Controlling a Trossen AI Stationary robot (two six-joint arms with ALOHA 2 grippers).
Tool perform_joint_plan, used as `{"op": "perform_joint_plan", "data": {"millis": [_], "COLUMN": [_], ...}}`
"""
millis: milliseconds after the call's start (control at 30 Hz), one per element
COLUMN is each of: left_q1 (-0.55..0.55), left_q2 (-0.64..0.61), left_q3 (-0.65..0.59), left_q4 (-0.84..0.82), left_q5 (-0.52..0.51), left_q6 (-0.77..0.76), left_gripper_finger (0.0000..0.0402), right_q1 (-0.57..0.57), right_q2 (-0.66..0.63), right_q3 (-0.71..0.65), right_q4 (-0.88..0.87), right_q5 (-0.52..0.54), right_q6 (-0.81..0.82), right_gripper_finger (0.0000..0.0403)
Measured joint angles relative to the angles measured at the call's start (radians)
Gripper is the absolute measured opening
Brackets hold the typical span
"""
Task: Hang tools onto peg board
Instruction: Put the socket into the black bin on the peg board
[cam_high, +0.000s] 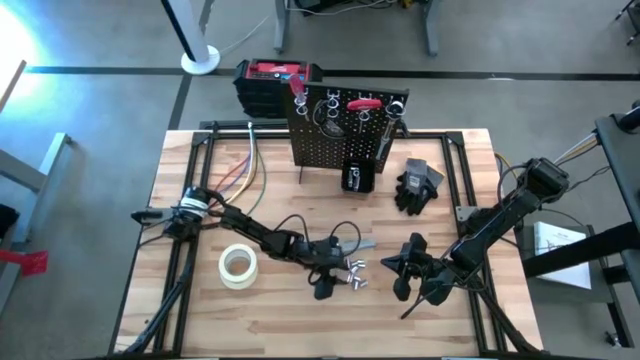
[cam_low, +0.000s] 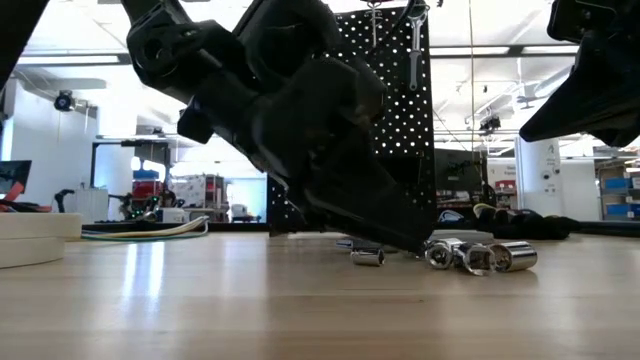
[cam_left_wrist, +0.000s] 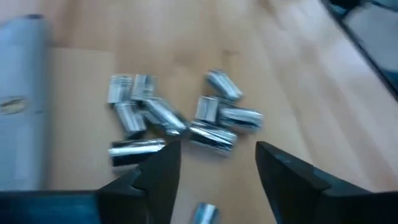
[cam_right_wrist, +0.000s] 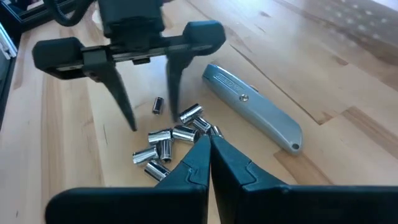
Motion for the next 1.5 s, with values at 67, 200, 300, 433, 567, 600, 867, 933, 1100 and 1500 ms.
{"op": "perform_joint_plan", "data": {"millis": [67, 200, 300, 433, 567, 600, 867, 933, 1100, 1500], "left_q1": [0.000, 0.000, 0.000, 0.000, 0.001, 0.003, 0.009, 0.009, 0.011, 0.050], "left_q2": [0.000, 0.000, 0.000, 0.000, -0.001, -0.001, -0.004, -0.006, -0.006, 0.007], "left_q3": [0.000, 0.000, 0.000, 0.000, 0.000, 0.000, 0.000, 0.000, 0.000, -0.001], "left_q4": [-0.003, -0.015, -0.016, -0.017, -0.028, -0.033, -0.032, -0.028, -0.016, -0.050], "left_q5": [-0.060, -0.170, -0.208, -0.243, -0.281, -0.297, -0.542, -0.587, -0.640, -0.706], "left_q6": [-0.028, -0.033, -0.014, 0.033, 0.098, 0.105, 0.025, -0.015, -0.039, -0.093], "left_gripper_finger": [0.0214, 0.0231, 0.0233, 0.0233, 0.0233, 0.0233, 0.0233, 0.0233, 0.0232, 0.0230], "right_q1": [0.000, 0.000, 0.000, 0.000, 0.000, 0.000, 0.000, 0.000, 0.000, 0.000], "right_q2": [0.000, 0.000, 0.000, 0.000, 0.000, 0.000, 0.000, 0.000, 0.000, 0.000], "right_q3": [0.000, 0.000, 0.000, 0.000, 0.000, -0.001, -0.001, -0.001, -0.001, -0.001], "right_q4": [0.000, 0.000, 0.000, 0.000, -0.001, -0.001, -0.003, -0.003, -0.003, -0.003], "right_q5": [0.000, 0.000, 0.000, 0.000, 0.000, 0.000, 0.001, 0.001, 0.001, 0.003], "right_q6": [0.000, 0.000, 0.000, -0.001, -0.003, -0.003, -0.005, -0.003, -0.004, -0.002], "right_gripper_finger": [0.0002, 0.0002, 0.0002, 0.0002, 0.0002, 0.0002, 0.0002, 0.0002, 0.0002, 0.0002]}}
